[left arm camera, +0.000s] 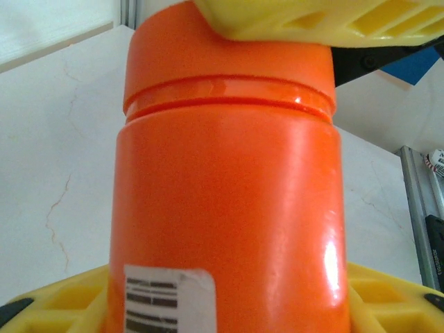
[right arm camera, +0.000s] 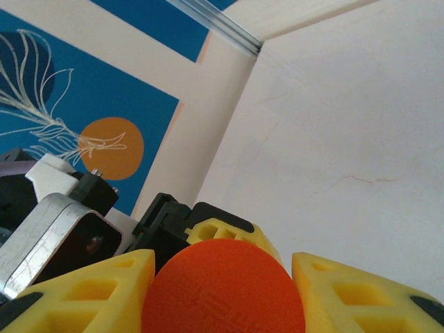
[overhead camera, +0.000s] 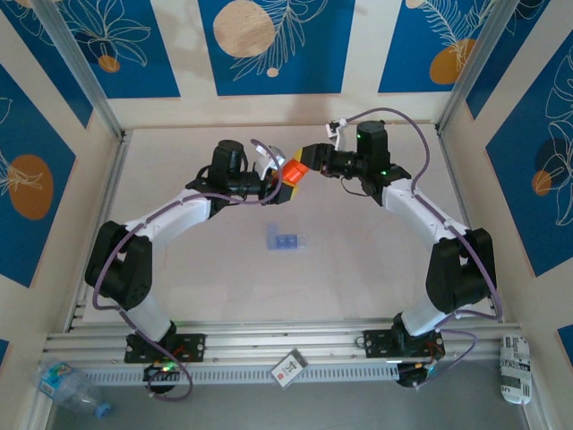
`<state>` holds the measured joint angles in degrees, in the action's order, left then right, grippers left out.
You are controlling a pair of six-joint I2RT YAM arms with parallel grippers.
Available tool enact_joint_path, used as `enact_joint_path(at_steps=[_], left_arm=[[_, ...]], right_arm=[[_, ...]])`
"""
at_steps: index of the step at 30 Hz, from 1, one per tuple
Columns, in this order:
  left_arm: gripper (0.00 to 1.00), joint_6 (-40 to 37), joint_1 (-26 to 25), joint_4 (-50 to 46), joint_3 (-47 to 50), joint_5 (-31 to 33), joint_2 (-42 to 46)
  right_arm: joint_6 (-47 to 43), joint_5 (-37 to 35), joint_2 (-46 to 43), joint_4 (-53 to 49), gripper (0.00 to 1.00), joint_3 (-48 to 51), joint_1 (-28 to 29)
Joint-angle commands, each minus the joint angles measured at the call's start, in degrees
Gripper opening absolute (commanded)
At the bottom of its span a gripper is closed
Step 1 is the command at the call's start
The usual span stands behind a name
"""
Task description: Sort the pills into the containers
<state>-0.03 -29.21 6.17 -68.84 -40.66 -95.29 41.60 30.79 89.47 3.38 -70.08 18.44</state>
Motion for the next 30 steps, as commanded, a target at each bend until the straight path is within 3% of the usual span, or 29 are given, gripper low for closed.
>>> enact_joint_path(at_steps=[1,4,7,18,30], left_arm=[[0.00,0.6,0.1,4.6,0.3,-0.6,2.9],[0.00,0.1,0.2,4.7,1.4,0.9,3.6],[0.00,-0.8,0.2,3.7,1.4,1.3,3.8],[0.00,-2.2,0.2,2.6,1.5,2.5,3.5],[0.00,-4.6,0.1,-1.0,1.8,2.5,4.2]], right_arm=[[-1.6,5.4,-0.2,1.4,0.58,0.2,0.2],[1.9,0.8,-2.7,0.2,0.75,0.9,-0.5],[5.7,-6.2,-5.6,-2.4,0.81,2.2,-1.0],[15.3,-16.8,-9.6,-12.0,0.81,0.7,0.6],[17.4,-16.3,-5.8,-10.9,0.81,-1.4,2.9]])
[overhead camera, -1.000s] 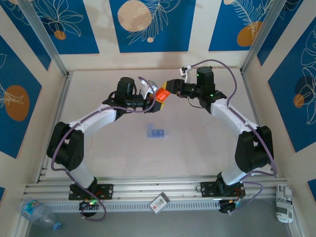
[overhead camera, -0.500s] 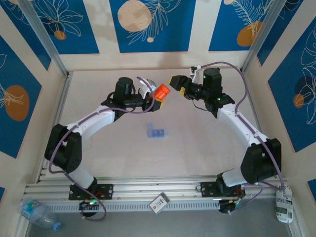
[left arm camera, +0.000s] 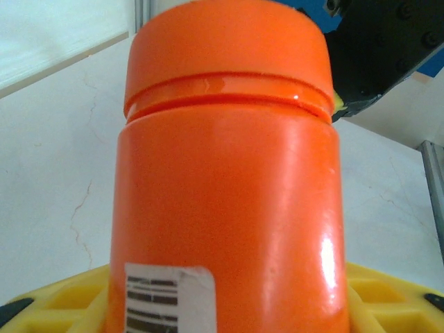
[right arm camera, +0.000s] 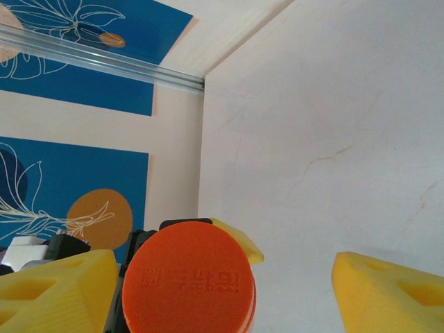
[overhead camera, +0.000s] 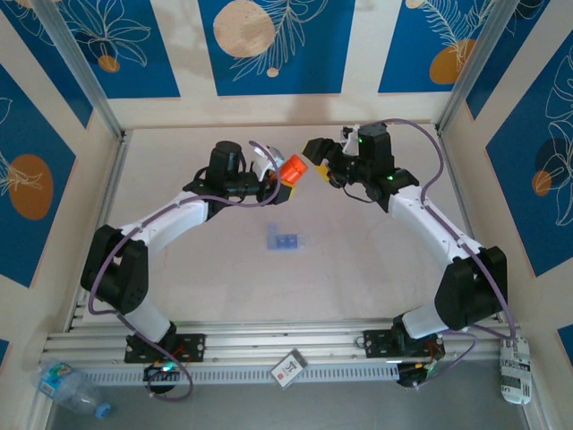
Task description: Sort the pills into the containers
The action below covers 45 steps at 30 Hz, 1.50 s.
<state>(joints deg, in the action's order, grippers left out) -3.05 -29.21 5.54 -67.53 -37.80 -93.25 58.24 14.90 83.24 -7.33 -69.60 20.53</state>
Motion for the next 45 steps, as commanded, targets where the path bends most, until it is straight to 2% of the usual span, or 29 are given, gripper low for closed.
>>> enact_joint_path(at_steps=[1,8,13,16,23,27,32,36,39,42,43,45], left_arm=[[0.00,-1.6,0.1,-0.3,0.5,-0.3,2.2],[0.00,-1.3,0.1,-0.2,0.7,-0.4,1.9],[0.00,-1.2,0.1,0.1,0.9,-0.3,1.9],[0.00,-1.2,0.2,0.2,0.9,-0.2,1.9],[0.00,-0.7,0.1,0.2,0.7,-0.3,1.9],[0.00,0.1,0.1,0.9,0.7,-1.2,2.3],[0.00,1.0,0.1,1.4,0.7,-2.2,3.1],[0.00,1.9,0.1,2.2,1.1,-3.0,3.5],[0.00,2.3,0.1,2.8,1.4,-3.0,3.7],[0.00,2.3,0.2,2.6,1.1,-2.7,3.5],[0.00,2.2,0.2,2.3,0.8,-2.7,3.4],[0.00,1.8,0.1,1.9,0.7,-2.6,3.4]], right_arm=[[0.8,-0.5,0.5,-0.1,0.81,-2.1,1.0],[0.4,-0.6,2.1,-0.4,0.81,-3.6,2.8],[0.4,-0.4,3.3,-0.7,0.76,-4.3,3.7],[0.2,0.3,4.1,-1.1,0.72,-4.8,3.9],[-2.0,2.5,5.6,0.3,0.53,-4.5,3.8],[-6.0,5.2,5.0,4.6,0.46,-2.6,3.1],[-13.2,13.5,3.9,12.6,0.45,0.5,1.1],[-17.9,17.9,3.3,13.2,0.45,1.0,0.1],[-16.8,18.2,2.7,13.1,0.51,1.2,-0.5],[-13.7,15.3,0.8,12.5,0.74,1.9,-1.3],[-12.7,14.0,-0.1,11.8,0.79,2.1,-1.6],[-10.5,10.9,-1.8,10.6,0.83,2.7,-1.9]])
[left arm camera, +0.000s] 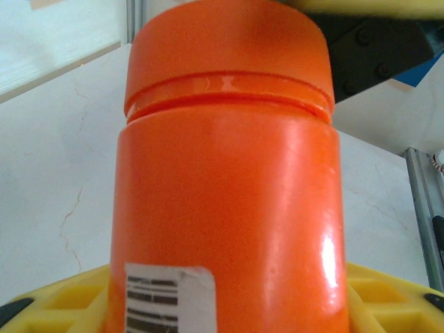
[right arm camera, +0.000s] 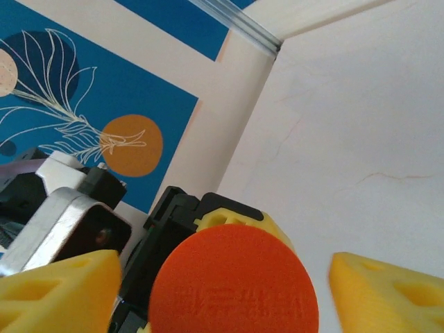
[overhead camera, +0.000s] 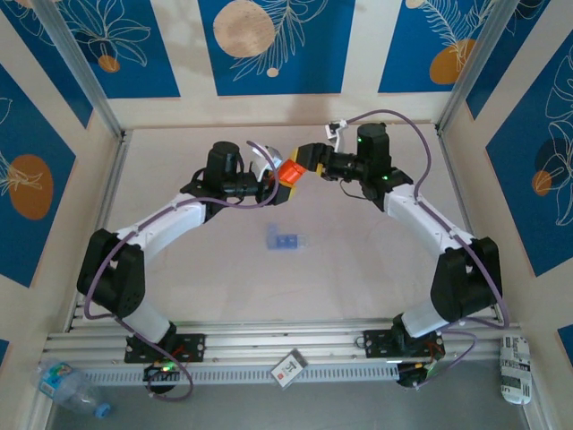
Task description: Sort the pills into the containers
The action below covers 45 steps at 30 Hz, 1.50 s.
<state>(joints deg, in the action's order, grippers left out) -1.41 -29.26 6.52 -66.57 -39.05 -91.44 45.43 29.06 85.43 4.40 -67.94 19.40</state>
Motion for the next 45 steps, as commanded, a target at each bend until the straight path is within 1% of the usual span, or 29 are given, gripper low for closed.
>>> enact_joint_path(at_steps=[1,3,6,9,14,16,25,28,31,34,36,38,39,42,45], left_arm=[[0.00,0.1,0.2,0.9,-0.2,-1.3,1.6],[0.00,0.0,0.2,1.0,0.1,-1.0,1.6],[0.00,-0.1,0.2,0.9,0.1,-1.3,1.5],[0.00,-0.4,0.2,0.5,0.0,-1.3,1.4],[0.00,-0.3,0.2,0.3,-0.2,-1.3,1.4],[0.00,-0.4,0.2,0.3,-0.2,-1.2,1.4],[0.00,-0.4,0.2,0.5,-0.1,-1.1,1.2],[0.00,-0.4,0.2,0.6,0.2,-1.2,1.2],[0.00,-0.4,0.2,0.9,0.5,-1.2,1.1],[0.00,-0.2,0.2,1.3,0.6,-1.3,0.9],[0.00,-0.1,0.2,1.5,0.5,-1.4,0.8],[0.00,0.0,0.2,1.6,0.6,-1.4,0.6],[0.00,0.2,0.2,1.8,0.6,-1.3,0.6],[0.00,0.4,0.2,2.2,0.9,-1.4,0.8],[0.00,0.1,0.2,1.4,0.3,-1.9,0.7]], right_arm=[[3.8,-5.1,-5.0,-1.5,0.84,1.6,-0.9],[6.8,-8.3,-6.8,-2.2,0.85,2.6,-0.9],[9.8,-10.5,-8.7,-2.0,0.85,3.6,-0.1],[9.3,-12.3,-8.5,-5.6,0.85,1.8,1.1],[8.6,-16.4,-5.7,-13.2,0.85,-2.5,2.7],[8.6,-16.6,-4.1,-14.9,0.85,-4.1,3.3],[9.0,-16.9,-0.8,-13.3,0.84,-5.6,5.6],[9.1,-16.6,0.1,-12.9,0.80,-6.0,5.6],[9.3,-16.4,0.4,-12.2,0.74,-5.8,5.7],[9.5,-16.1,0.6,-11.6,0.65,-5.8,5.8],[9.6,-16.1,0.7,-11.1,0.62,-5.5,5.9],[9.6,-15.5,0.9,-10.7,0.56,-5.6,5.8],[9.4,-14.7,1.1,-10.6,0.53,-5.6,5.7],[8.6,-12.6,1.1,-9.0,0.49,-4.9,5.5],[6.2,-7.2,1.5,-5.7,0.48,-3.7,4.2]])
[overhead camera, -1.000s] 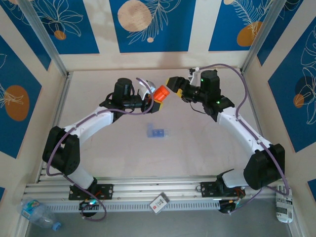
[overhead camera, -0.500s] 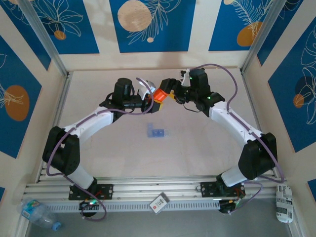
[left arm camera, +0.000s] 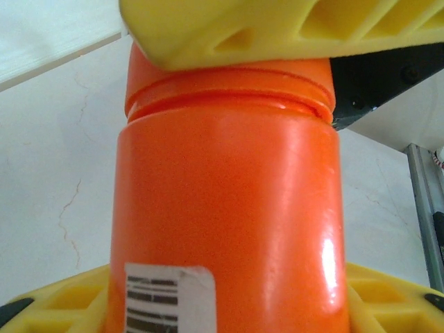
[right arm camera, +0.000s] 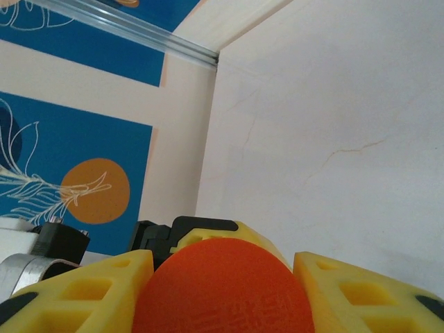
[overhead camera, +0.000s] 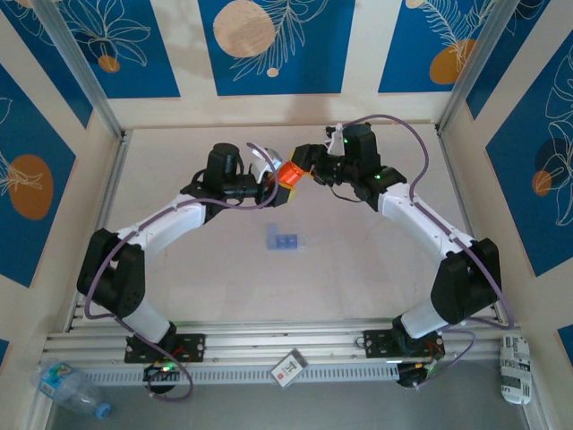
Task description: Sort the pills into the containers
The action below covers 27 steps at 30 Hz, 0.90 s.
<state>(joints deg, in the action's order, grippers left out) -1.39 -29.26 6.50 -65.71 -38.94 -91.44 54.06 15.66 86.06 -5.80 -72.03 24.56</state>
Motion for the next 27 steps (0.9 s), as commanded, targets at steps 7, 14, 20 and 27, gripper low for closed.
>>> enact_joint_path(at_steps=[7,14,20,27], left_arm=[[0.00,4.4,0.6,4.1,-1.0,-7.4,0.9],[0.00,4.1,0.5,3.4,-1.3,-6.9,1.0],[0.00,-0.5,0.4,-0.3,-1.0,-1.9,1.6],[0.00,-5.1,0.2,-2.3,-0.7,4.1,2.2]], right_arm=[[-14.2,17.0,-0.6,14.3,0.47,7.2,-6.2],[-7.5,19.0,-2.2,17.8,0.78,8.4,-8.1],[0.6,8.0,-5.5,8.5,0.86,7.3,-8.5],[7.8,-1.0,-6.6,1.0,0.87,5.7,-6.1]])
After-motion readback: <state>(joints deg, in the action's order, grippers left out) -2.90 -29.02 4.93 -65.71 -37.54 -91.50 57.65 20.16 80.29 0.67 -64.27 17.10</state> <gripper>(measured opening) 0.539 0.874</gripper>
